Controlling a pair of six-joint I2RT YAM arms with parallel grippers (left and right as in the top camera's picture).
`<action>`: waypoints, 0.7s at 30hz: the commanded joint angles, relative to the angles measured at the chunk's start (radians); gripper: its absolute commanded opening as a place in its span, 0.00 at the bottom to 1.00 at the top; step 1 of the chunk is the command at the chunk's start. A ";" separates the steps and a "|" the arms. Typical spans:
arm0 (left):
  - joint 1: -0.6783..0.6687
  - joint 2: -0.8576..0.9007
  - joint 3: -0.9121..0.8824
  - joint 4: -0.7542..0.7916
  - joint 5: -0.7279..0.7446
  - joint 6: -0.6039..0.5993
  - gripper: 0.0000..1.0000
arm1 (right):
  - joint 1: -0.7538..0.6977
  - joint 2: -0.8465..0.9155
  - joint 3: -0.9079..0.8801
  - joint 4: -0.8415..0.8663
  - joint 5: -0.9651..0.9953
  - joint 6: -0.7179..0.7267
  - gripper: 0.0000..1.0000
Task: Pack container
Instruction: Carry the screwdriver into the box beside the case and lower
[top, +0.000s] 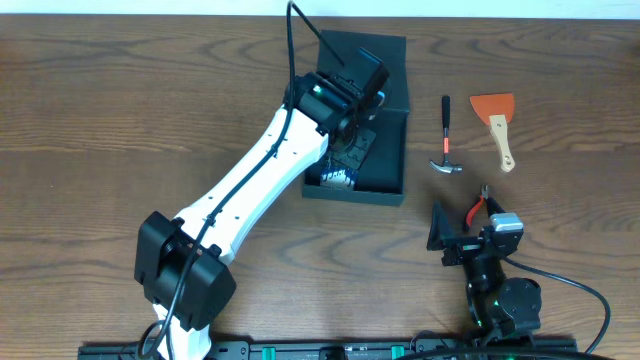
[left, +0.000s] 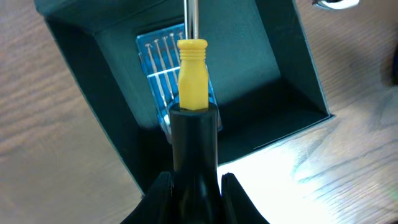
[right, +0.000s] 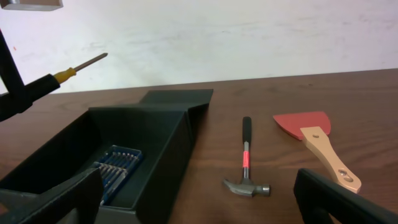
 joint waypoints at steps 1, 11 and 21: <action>0.005 -0.016 0.008 -0.004 -0.026 -0.129 0.06 | -0.008 -0.006 -0.003 -0.003 -0.004 -0.015 0.99; 0.005 0.024 -0.050 -0.002 -0.026 -0.167 0.06 | -0.008 -0.006 -0.003 -0.003 -0.004 -0.015 0.99; 0.005 0.168 -0.052 0.010 -0.026 -0.218 0.06 | -0.008 -0.006 -0.003 -0.003 -0.004 -0.015 0.99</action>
